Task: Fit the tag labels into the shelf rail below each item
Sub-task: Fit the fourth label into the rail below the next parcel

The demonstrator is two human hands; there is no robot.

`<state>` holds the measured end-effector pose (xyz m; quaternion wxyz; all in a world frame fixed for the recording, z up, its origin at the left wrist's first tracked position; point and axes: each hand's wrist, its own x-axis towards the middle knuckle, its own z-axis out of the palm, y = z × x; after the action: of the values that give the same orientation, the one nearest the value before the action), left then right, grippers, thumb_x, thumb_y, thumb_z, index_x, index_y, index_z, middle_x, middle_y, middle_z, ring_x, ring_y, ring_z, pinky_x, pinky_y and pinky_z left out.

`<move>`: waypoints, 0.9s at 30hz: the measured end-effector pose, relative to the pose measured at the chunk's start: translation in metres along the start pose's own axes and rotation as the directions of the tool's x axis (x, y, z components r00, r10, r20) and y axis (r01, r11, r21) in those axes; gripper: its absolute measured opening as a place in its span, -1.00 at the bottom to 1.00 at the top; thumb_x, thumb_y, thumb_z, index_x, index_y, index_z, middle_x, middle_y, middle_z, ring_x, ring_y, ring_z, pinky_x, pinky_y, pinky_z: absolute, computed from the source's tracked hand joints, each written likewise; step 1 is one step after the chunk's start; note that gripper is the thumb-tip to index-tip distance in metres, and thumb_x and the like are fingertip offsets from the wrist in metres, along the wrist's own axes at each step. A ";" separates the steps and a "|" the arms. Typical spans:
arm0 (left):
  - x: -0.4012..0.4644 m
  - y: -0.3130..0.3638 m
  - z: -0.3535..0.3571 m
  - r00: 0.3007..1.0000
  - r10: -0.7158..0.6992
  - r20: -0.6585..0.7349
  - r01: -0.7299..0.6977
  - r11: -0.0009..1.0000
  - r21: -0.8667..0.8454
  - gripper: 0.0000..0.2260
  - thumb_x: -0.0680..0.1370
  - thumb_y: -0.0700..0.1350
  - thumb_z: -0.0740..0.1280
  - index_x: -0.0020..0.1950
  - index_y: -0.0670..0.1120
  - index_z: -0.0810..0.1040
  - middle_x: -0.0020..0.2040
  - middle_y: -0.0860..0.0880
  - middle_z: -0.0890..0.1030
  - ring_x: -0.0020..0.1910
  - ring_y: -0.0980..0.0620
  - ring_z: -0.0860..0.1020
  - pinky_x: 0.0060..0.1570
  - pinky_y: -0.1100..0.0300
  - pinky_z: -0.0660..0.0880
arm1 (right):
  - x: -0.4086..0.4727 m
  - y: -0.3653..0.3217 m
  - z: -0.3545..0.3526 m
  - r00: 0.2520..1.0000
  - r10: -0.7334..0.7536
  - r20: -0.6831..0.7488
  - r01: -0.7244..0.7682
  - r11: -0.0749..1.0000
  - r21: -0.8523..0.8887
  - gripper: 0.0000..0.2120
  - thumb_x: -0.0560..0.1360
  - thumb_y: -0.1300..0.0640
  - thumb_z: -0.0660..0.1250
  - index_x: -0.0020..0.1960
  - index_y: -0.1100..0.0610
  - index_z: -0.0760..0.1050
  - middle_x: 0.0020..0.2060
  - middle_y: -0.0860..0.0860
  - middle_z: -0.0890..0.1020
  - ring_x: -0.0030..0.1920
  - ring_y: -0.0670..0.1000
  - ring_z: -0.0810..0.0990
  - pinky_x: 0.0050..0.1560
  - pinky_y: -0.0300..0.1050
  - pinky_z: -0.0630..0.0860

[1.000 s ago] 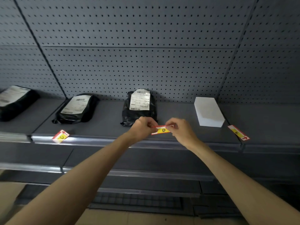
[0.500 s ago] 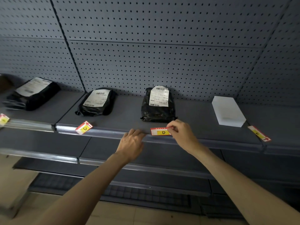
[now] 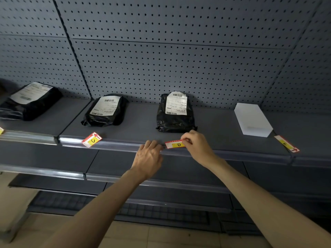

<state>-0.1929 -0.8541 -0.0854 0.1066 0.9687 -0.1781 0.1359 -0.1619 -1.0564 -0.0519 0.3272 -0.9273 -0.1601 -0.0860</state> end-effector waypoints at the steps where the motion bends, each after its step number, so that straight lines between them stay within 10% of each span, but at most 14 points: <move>1: -0.001 0.000 0.000 1.000 -0.001 0.003 0.001 1.000 0.004 -0.75 0.50 -0.14 0.28 0.17 -0.09 0.55 0.13 -0.07 0.56 0.10 -0.11 0.48 0.10 0.01 0.44 | 0.001 -0.001 0.003 1.000 -0.019 0.017 0.020 0.999 -0.036 -0.85 0.56 0.28 0.25 -0.08 0.25 0.59 -0.16 0.08 0.51 -0.20 0.03 0.51 -0.21 -0.17 0.42; 11: 0.012 0.002 -0.009 0.998 0.022 0.057 -0.021 1.000 -0.019 -0.77 0.57 -0.06 0.20 0.19 -0.08 0.49 0.15 -0.06 0.53 0.13 -0.06 0.45 0.13 0.04 0.44 | -0.009 -0.005 0.002 0.999 -0.033 0.023 0.037 0.972 -0.232 -0.73 0.59 0.10 0.25 0.25 0.19 0.45 0.06 0.03 0.44 -0.21 -0.03 0.55 -0.22 -0.16 0.50; 16: 0.035 0.030 -0.021 0.992 0.110 -0.064 -0.115 0.990 -0.083 -0.86 0.56 -0.05 0.23 -0.07 -0.11 0.48 -0.09 -0.07 0.56 -0.06 -0.10 0.49 -0.07 0.01 0.48 | -0.028 0.015 -0.033 0.998 -0.026 -0.048 0.009 0.942 -0.336 -0.76 0.57 0.01 0.26 0.12 0.15 0.50 0.02 0.03 0.50 -0.21 -0.04 0.53 -0.22 -0.16 0.50; 27: 0.123 0.174 -0.003 0.949 0.285 0.132 -0.270 0.955 -0.121 -0.79 0.58 0.00 0.24 0.10 -0.10 0.51 0.08 -0.09 0.58 0.12 -0.09 0.48 0.11 0.01 0.45 | -0.075 0.150 -0.163 0.976 0.148 -0.161 -0.207 0.867 -0.454 -0.72 0.49 -0.08 0.34 -0.04 0.15 0.57 -0.10 0.06 0.60 -0.09 0.08 0.58 -0.22 -0.06 0.50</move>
<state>-0.1480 -1.0517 -0.0181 0.1218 0.9347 -0.3270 0.0682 -0.1876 -1.2876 -0.0331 0.1093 -0.9826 -0.0284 -0.1476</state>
